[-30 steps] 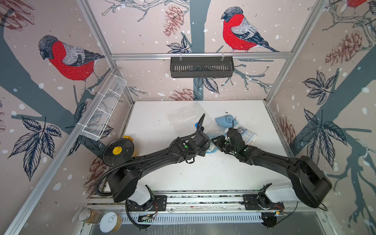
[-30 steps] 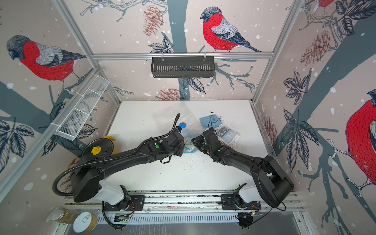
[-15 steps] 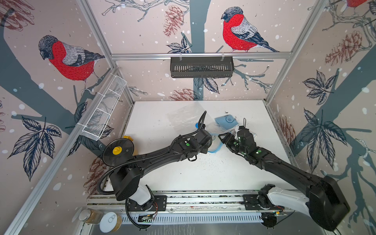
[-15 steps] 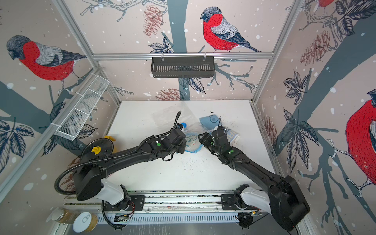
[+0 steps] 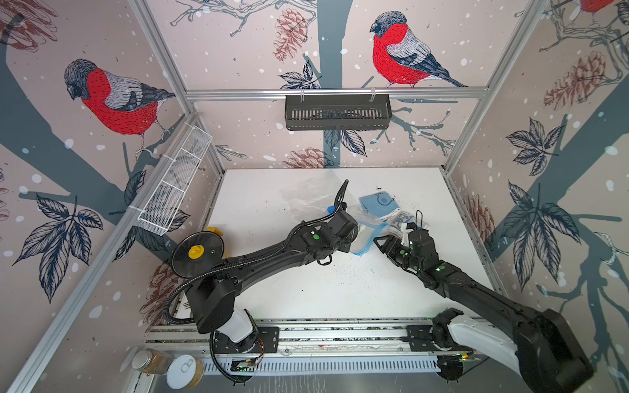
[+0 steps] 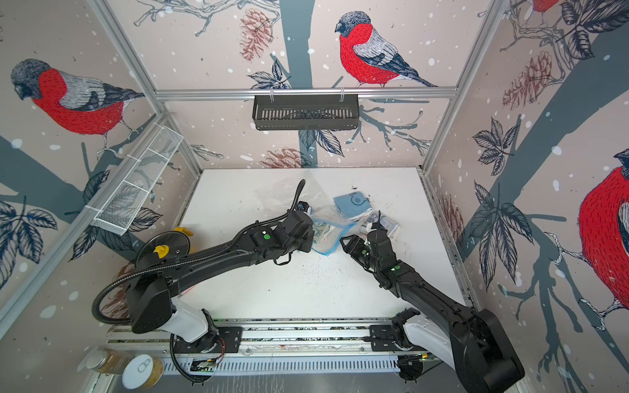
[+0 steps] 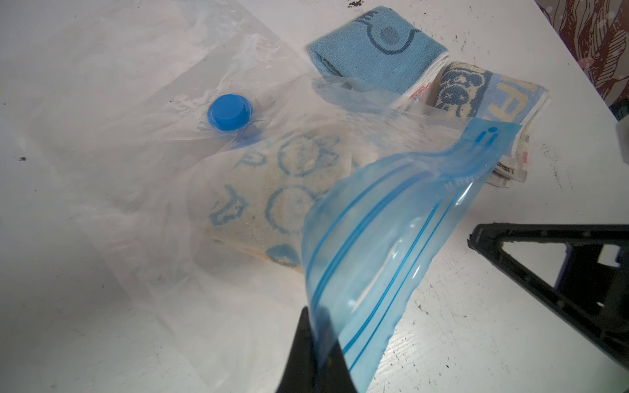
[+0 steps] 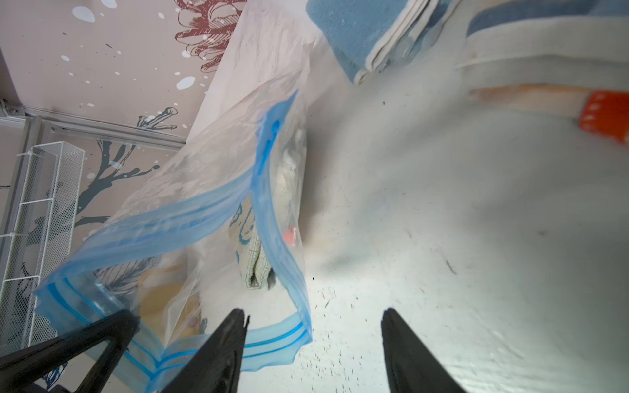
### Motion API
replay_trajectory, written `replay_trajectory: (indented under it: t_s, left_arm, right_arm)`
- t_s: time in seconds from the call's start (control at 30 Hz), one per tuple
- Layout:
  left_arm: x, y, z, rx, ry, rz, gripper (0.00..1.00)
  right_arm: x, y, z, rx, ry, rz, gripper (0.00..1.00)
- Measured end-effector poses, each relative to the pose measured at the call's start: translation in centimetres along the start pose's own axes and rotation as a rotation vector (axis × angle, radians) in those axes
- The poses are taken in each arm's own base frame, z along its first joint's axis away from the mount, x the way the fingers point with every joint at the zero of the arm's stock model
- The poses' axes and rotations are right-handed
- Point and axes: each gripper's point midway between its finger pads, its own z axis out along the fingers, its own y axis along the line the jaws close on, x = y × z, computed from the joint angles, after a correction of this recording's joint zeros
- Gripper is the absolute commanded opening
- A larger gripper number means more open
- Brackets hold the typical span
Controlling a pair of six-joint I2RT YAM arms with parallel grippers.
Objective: Place the folded towel into the vacuum bag
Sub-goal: Place the towel in the vacuum bag, then adjust the vacuum bag at the center of the board.
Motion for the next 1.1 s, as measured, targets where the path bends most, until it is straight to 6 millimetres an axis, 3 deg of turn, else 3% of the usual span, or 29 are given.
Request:
replay_trajectory:
  t_s: [0.3,0.5,0.73,1.1]
  left_arm:
    - [-0.2,-0.1,-0.2,0.005,-0.001,-0.001,0.00]
    - [-0.2,0.1,-0.5,0.002,-0.004,-0.001,0.00]
    - [-1.4,1.2,-2.6,-0.032,-0.051,0.025,0.00]
    - [-7.7,1.0,-8.0,-0.032,-0.263,0.103,0.00]
  right_arm:
    - [1.2,0.4,3.4,-0.049,0.066,-0.035,0.33]
    - [0.5,3.6,4.4,-0.114,0.068,-0.071,0.08]
    - [-2.2,9.3,4.5,-0.185,0.058,-0.105,0.04]
    - [-5.9,16.8,4.0,-0.253,0.084,-0.166,0.03]
